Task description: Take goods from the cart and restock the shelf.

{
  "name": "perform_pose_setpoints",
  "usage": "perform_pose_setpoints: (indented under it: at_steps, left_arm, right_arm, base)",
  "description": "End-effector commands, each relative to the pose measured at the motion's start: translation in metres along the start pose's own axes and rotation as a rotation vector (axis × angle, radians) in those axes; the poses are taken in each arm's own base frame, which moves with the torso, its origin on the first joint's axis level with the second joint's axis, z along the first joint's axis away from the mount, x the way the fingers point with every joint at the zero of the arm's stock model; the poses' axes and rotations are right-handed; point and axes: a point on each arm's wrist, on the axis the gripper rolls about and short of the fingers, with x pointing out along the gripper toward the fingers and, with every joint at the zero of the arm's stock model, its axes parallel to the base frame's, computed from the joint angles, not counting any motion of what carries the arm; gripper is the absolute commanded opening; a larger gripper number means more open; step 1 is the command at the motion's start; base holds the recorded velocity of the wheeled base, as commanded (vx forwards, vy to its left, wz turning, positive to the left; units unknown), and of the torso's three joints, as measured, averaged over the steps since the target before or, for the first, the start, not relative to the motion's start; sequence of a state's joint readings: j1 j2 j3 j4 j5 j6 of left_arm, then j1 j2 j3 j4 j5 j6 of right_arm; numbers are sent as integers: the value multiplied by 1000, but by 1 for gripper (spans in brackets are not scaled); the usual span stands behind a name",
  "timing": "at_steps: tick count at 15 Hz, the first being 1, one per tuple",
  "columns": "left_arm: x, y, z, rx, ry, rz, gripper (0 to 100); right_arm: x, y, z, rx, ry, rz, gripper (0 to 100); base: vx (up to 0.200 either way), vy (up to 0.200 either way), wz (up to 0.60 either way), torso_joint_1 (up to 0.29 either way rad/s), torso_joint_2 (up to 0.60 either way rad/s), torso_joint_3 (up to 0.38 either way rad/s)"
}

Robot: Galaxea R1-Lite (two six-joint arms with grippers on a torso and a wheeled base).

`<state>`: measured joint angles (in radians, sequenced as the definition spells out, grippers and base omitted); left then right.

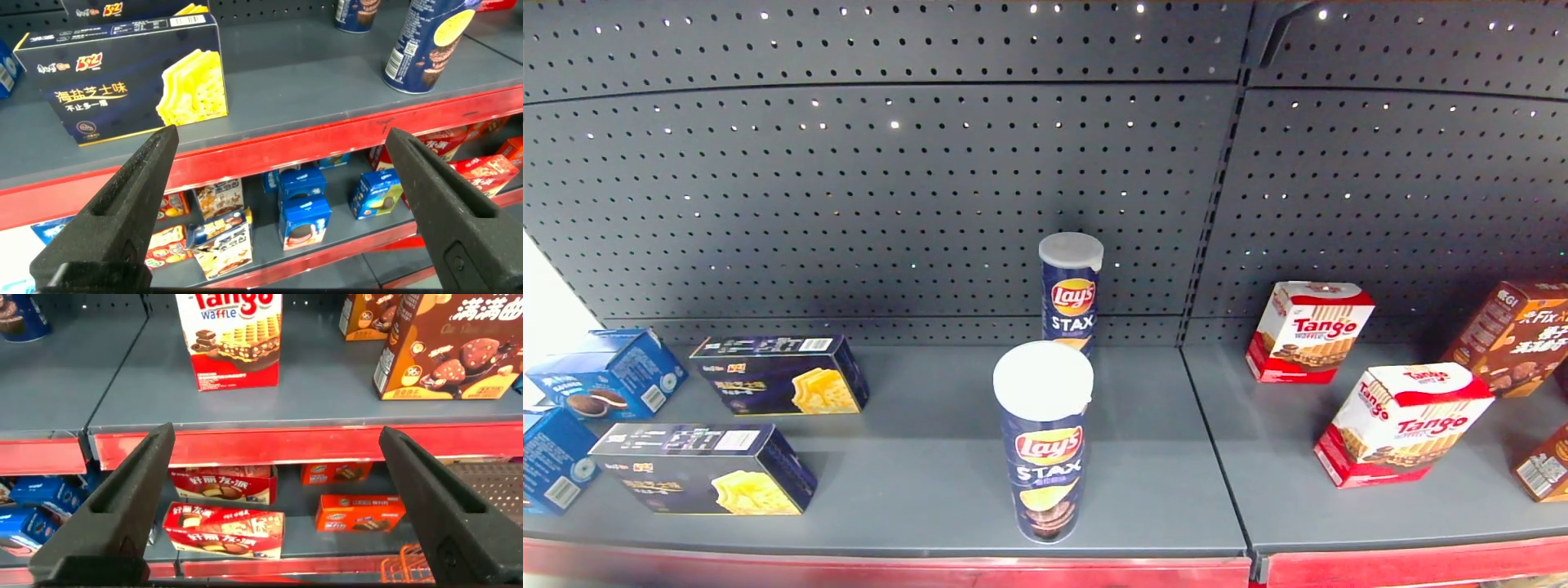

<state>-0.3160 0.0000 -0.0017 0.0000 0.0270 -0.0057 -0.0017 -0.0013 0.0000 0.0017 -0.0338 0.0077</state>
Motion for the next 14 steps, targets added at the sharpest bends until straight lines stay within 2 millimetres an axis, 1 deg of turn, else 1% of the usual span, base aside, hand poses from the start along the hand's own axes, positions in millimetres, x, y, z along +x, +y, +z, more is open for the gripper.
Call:
perform_pose_setpoints:
  at_steps: [1, 11, 12, 13, 14]
  left_arm:
    - [0, 0, 0, 0, 0, 1, 100]
    - [0, 0, 0, 3, 0, -10, 100]
    - [0, 0, 0, 49, 2, -87, 100]
    - [5, 1, 2, 120, 66, -84, 100]
    - [6, 0, 2, 126, 76, -80, 100]
  right_arm:
    - [0, 0, 0, 0, 1, 0, 100]
    - [0, 0, 0, 0, 1, 0, 100]
    - [0, 0, 0, 0, 1, 0, 100]
    - [0, 0, 0, 0, 1, 0, 100]
    - [0, 0, 0, 0, 1, 0, 100]
  base:
    - [0, 0, 0, 0, 0, 0]
    - [0, 0, 0, 0, 0, 0]
    - [0, 0, 0, 0, 0, 0]
    - [0, 0, 0, 0, 0, 0]
    - [0, 0, 0, 0, 0, 0]
